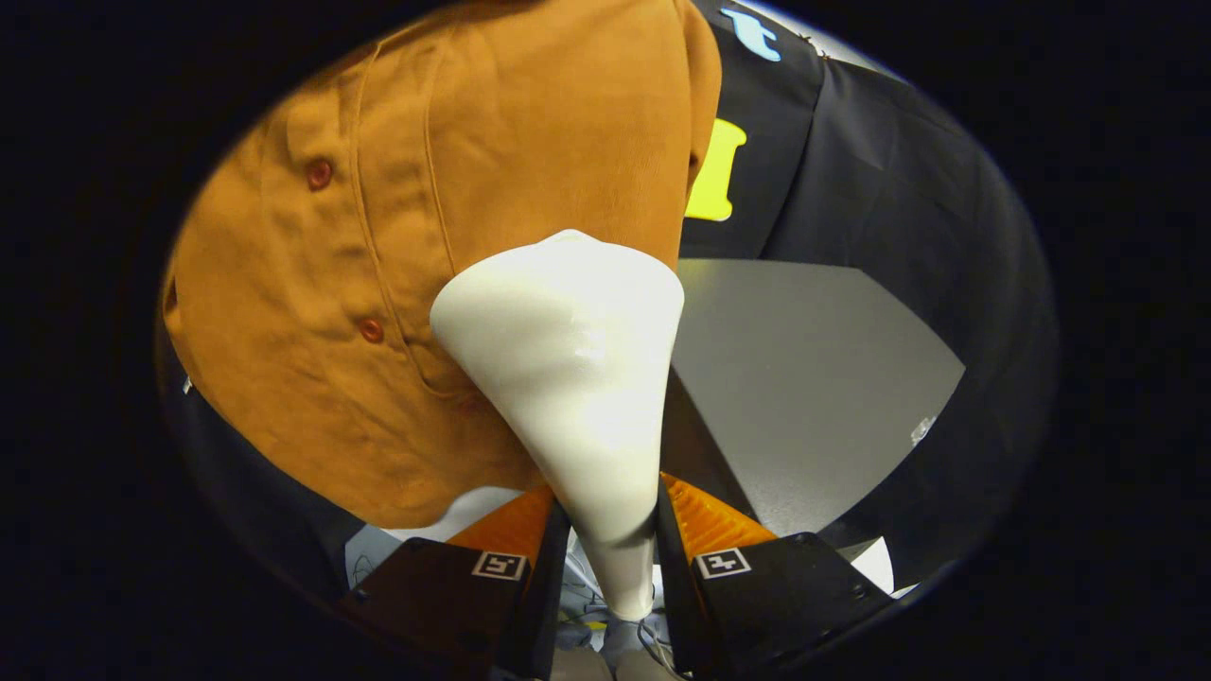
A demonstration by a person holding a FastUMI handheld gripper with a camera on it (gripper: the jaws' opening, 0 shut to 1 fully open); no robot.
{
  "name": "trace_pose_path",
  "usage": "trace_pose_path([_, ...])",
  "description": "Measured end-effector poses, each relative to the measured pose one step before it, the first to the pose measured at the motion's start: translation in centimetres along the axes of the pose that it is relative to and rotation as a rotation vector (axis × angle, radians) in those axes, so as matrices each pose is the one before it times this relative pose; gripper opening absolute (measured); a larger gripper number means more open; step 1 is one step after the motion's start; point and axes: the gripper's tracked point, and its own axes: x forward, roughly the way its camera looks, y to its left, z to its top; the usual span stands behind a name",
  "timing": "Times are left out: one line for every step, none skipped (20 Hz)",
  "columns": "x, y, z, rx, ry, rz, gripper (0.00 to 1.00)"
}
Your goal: Iron the clothes twice with a garment steamer, once on the left side and once on the right side.
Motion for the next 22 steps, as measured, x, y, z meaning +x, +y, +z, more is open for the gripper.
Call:
trace_pose_path([-0.599,0.228,1.116,0.00858,-0.03860,0.00800,0.50])
trace_pose_path([-0.807,0.250,0.960,0.00397,-0.03691,0.01021,0.50])
trace_pose_path([-0.768,0.562,1.133,0.00154,-0.03627,0.01171,0.50])
trace_pose_path([-1.218,0.593,1.312,-0.00197,-0.03738,0.01354,0.50])
trace_pose_path([-0.892,0.698,1.196,-0.00621,-0.03536,0.01590,0.50])
trace_pose_path([-0.634,1.063,1.006,-0.00645,-0.03394,0.01689,0.50])
trace_pose_path([-0.523,1.185,1.027,-0.00254,-0.02902,0.01941,0.50])
trace_pose_path([-0.527,1.396,1.048,-0.00304,-0.02199,0.02240,0.50])
trace_pose_path([-0.353,1.234,0.736,-0.00231,-0.01618,0.02219,0.50])
trace_pose_path([-0.332,1.062,0.599,-0.00305,-0.01507,0.01900,0.50])
trace_pose_path([-0.168,0.899,0.562,-0.00614,-0.01480,0.01475,0.50])
trace_pose_path([-0.032,0.750,0.410,-0.00988,-0.01362,0.01175,0.50])
trace_pose_path([-0.018,0.731,0.484,-0.01031,-0.00993,0.00731,0.50])
trace_pose_path([-0.230,0.538,0.201,-0.00538,-0.00878,0.00738,0.50])
trace_pose_path([-0.161,0.455,0.197,-0.00114,-0.00856,0.00905,0.50])
trace_pose_path([-0.038,0.822,0.389,0.00122,-0.00699,0.00793,0.50])
trace_pose_path([0.108,0.709,0.343,-0.00071,-0.00516,0.00737,0.50])
trace_pose_path([0.199,0.738,0.330,-0.00297,-0.00221,0.00790,0.50])
trace_pose_path([0.178,0.691,0.209,-0.00556,-0.00254,0.00722,0.50])
trace_pose_path([-0.126,0.585,0.016,-0.00693,-0.00341,0.00537,0.50])
trace_pose_path([0.058,0.415,0.143,-0.00490,-0.00309,0.00208,0.50])
trace_pose_path([0.068,0.210,0.021,-0.00077,-0.00096,-0.00139,0.50])
